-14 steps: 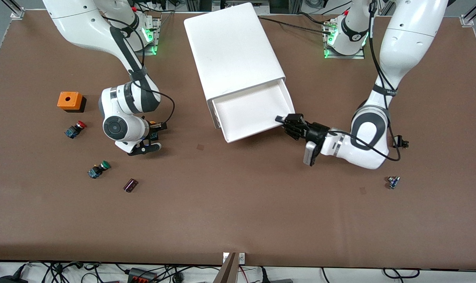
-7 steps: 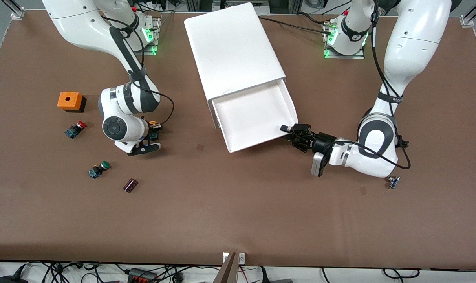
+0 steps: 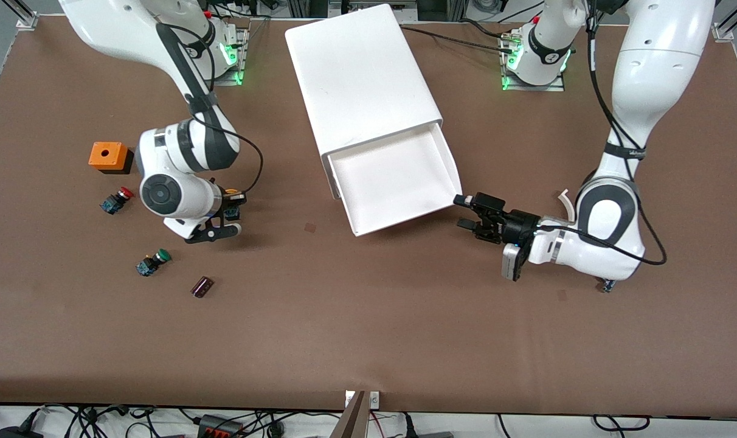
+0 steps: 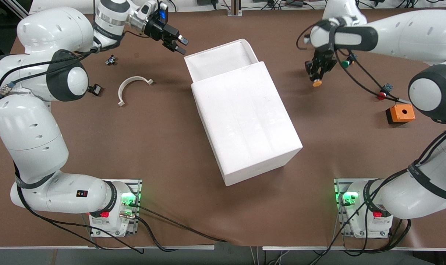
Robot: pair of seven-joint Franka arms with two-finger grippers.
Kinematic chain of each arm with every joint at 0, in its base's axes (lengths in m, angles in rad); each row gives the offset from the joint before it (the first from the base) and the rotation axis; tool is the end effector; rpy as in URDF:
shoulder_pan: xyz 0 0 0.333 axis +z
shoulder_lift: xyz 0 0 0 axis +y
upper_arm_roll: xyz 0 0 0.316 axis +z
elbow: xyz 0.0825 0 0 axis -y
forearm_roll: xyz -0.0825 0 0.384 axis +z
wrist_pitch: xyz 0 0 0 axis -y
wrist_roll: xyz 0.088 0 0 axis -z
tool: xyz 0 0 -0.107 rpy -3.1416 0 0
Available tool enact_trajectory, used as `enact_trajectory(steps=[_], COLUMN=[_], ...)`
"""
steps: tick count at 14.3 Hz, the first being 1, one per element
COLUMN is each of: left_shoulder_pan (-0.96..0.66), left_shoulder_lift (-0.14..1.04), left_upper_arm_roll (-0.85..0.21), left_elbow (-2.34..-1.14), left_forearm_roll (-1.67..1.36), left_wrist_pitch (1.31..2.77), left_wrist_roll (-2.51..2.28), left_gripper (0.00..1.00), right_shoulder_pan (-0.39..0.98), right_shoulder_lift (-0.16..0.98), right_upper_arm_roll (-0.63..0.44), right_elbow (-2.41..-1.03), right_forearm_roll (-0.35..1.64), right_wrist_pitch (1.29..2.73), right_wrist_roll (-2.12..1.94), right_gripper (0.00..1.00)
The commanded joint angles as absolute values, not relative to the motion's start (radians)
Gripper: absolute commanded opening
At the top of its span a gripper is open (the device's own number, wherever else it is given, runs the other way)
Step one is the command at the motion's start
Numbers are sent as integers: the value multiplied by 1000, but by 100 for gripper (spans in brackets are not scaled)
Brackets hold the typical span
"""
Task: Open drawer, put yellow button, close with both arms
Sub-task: 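Pull the drawer open with the left gripper while the right gripper grasps the button, then carry the yellow button to the drawer with the right gripper while the left gripper withdraws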
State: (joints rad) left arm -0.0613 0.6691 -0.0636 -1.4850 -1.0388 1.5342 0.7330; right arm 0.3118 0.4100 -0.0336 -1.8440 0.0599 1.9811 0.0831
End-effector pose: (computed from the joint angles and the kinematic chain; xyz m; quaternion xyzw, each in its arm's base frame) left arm 0.6513 -0.1697 0.2986 0.7982 -0.2176 -0.1030 0.5522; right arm 0.5828 0.1715 0.2849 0.9872 0.0814 -0.1369 0.0059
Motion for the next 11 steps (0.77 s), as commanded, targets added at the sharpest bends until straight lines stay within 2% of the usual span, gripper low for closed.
enact_trajectory(steps=[1, 4, 6, 11], left_shoulder_pan=[-58, -60, -60, -74], left_shoulder_lift=[640, 632, 627, 572], left_upper_arm_roll=[-61, -63, -66, -81], left_elbow=[-1401, -1319, -1272, -1252], left_forearm_roll=[-901, -740, -614, -203], left_wrist_pitch=[1502, 1500, 1499, 1493], left_wrist_roll=[619, 554, 525, 503], left_gripper=[100, 100, 100, 100], right_shoulder_pan=[305, 310, 311, 402], right_shoulder_lift=[403, 406, 407, 400], right_upper_arm_roll=[-29, -28, -31, -26], right_elbow=[-1639, -1473, -1439, -1339], right_forearm_roll=[71, 110, 233, 239], right_wrist_pitch=[1827, 1726, 1713, 1706], right_wrist_roll=[150, 227, 326, 667], right_gripper=[0, 0, 0, 0])
